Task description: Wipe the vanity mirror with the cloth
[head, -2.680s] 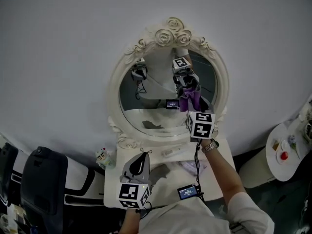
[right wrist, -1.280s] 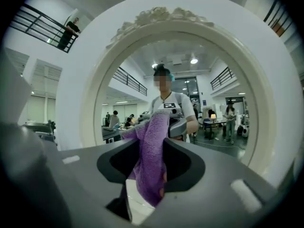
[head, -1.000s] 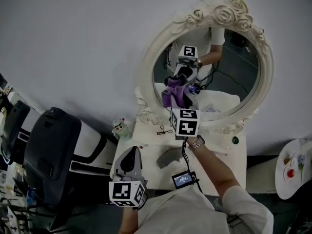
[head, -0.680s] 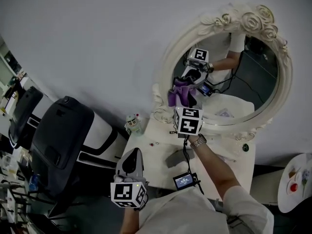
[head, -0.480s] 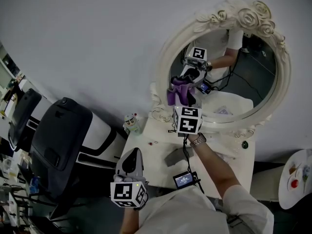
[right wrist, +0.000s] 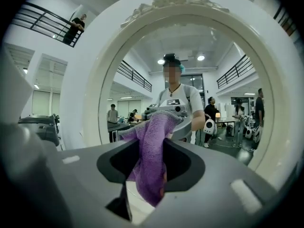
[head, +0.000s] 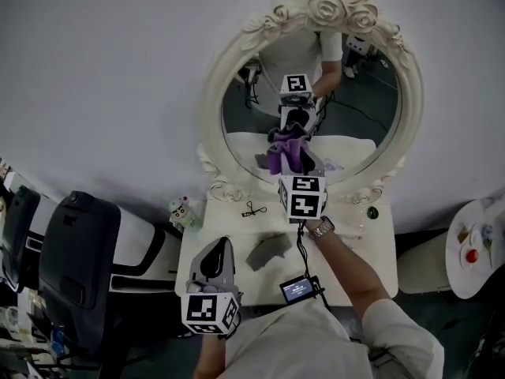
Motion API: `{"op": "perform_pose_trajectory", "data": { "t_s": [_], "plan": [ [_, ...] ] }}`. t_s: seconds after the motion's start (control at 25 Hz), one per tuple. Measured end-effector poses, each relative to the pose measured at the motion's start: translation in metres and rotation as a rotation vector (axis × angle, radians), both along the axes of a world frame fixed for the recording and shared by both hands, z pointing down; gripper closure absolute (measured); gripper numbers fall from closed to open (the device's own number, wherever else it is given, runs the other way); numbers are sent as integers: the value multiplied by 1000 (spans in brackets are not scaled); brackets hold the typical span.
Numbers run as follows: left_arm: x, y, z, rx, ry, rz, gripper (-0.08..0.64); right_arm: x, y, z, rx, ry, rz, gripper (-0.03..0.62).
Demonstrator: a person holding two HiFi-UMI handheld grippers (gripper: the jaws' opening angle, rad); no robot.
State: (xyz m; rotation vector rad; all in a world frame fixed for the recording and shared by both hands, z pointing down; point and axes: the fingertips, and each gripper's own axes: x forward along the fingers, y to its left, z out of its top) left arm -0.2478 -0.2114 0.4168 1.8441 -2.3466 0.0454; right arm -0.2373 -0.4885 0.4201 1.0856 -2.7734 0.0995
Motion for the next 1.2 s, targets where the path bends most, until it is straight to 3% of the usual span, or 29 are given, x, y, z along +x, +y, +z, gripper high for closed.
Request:
{"op": "perform_pose_trajectory", "data": {
  "t_s": [0.36, 0.64, 1.04, 1.2],
  "plan": [
    [49, -51, 7, -2, 20, 192, 557, 128, -64, 15, 9, 53, 246, 430],
    [74, -76, 7, 1, 24, 260, 557, 194, -97, 17, 8, 64, 375, 431],
    [77, -89, 8, 9, 36, 270, 557, 222, -110, 24, -9, 63, 441, 433],
    [64, -83, 11, 5, 40, 250, 557, 200, -82, 20, -10, 34, 374, 434]
  ]
}}
